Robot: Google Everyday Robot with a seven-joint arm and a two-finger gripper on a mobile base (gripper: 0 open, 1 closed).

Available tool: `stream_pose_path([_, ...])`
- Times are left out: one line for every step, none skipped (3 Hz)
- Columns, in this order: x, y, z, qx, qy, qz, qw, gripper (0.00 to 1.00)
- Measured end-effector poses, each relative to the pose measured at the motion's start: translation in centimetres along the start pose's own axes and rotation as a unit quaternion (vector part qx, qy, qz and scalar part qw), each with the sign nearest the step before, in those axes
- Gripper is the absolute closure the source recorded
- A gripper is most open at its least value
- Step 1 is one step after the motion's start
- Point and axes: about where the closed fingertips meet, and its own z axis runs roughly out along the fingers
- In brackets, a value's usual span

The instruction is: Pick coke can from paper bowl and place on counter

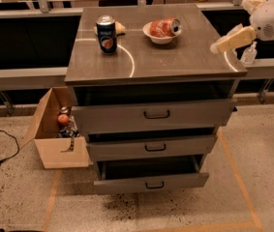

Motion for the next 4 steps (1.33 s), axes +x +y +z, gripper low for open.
stream_pose_path([-0.7,-1.4,0.8,0.008,-0.013,0.003,0.9999,0.00])
stream_pose_path([0.2,-1.1,1.8,0.018,-0.014,0.018,0.9996,0.00])
stream_pose_path([1.4,-2.1,4.8,0.024,-0.026,0.027,0.9990,0.00])
stream_pose_path([1.4,-3.0,8.4,0.016,-0.050,0.034,0.9980,0.00])
